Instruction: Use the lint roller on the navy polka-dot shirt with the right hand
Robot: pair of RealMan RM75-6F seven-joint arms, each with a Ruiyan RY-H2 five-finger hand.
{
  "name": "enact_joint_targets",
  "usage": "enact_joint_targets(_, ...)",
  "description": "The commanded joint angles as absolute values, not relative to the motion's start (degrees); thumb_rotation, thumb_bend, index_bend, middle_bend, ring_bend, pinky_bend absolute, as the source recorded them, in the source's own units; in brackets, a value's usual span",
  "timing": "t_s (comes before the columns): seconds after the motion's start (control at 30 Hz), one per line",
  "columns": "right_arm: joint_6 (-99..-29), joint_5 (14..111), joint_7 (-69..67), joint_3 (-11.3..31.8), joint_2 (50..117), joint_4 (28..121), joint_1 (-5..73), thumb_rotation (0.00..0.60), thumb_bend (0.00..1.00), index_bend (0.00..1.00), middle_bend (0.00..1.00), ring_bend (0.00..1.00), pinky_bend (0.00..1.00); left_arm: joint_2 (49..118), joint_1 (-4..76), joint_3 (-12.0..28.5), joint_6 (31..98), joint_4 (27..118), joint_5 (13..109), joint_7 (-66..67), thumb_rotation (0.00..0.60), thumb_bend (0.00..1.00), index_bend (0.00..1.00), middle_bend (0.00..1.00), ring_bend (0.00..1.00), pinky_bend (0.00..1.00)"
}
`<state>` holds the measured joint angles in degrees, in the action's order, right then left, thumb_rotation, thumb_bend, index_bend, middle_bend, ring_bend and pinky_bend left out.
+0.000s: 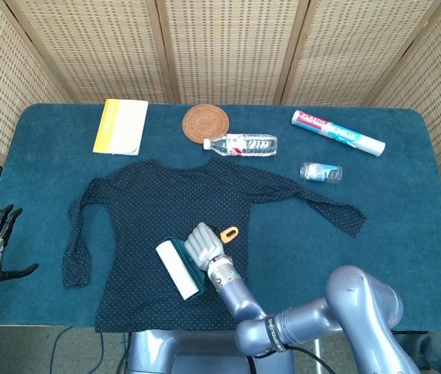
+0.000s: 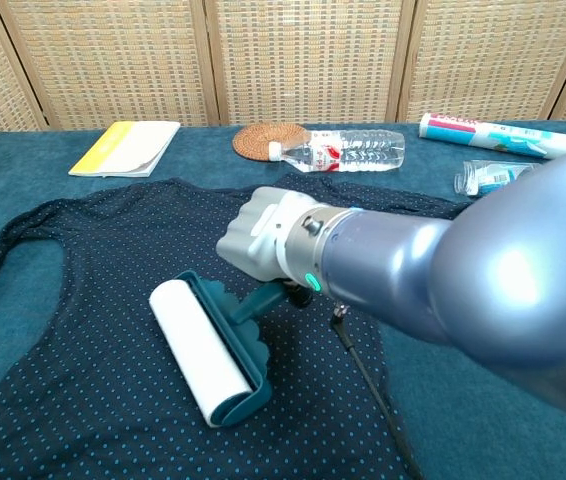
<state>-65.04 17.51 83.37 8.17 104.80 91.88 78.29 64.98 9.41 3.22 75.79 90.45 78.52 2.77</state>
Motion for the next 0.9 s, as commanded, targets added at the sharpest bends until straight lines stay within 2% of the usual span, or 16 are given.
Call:
enact_joint_targets(0.03, -65.2, 17.7, 83.5, 8.0, 105.2, 92.0, 78.7, 0.6, 0.81, 0.75, 1.0, 1.0, 1.0, 65.1, 9.5, 3.2, 75.8, 90.5, 78.5, 3.1, 0.6, 0.0, 0.0, 0.0, 0.0, 0.0)
enact_joint_targets(0.6, -65.7, 18.1, 83.3, 6.5, 107.0, 93.1, 79.8, 0.6, 0.81, 0.75, 1.0, 1.0, 1.0, 65.4, 9.7, 3.0, 74.9, 90.7, 77.5, 4.5, 0.6, 0.0, 0.0, 0.0, 0.0, 0.0)
enact_joint_targets(0.9, -66.9, 19.1, 82.4, 3.7, 103.2, 90.6, 77.8, 0.6, 0.81, 0.75, 1.0, 1.0, 1.0, 65.2, 9.7, 3.1, 74.9, 90.7, 77.2, 4.2, 0.6, 0.0, 0.0, 0.0, 0.0, 0.0)
